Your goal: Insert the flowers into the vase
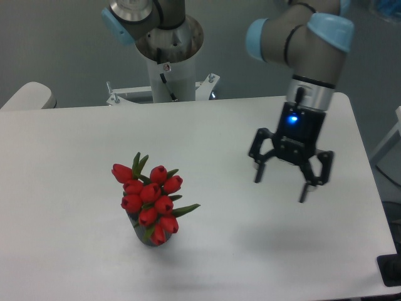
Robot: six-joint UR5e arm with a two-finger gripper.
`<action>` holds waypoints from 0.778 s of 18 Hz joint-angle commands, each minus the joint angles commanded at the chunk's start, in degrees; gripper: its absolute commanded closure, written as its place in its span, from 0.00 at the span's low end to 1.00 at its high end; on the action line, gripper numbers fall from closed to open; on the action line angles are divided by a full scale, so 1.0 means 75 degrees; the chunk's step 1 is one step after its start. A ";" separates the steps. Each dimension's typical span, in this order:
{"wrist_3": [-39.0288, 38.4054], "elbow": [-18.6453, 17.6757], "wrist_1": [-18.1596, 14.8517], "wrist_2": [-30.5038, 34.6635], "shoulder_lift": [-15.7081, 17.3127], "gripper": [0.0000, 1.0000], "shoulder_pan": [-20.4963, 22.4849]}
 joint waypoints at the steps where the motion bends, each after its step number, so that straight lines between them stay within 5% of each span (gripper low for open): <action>1: 0.0221 0.0176 -0.0047 0.0153 -0.0094 0.00 -0.0012; 6: 0.1464 0.0786 -0.0796 0.1406 -0.0329 0.00 -0.0105; 14: 0.1875 0.1279 -0.0903 0.3035 -0.0622 0.00 -0.0843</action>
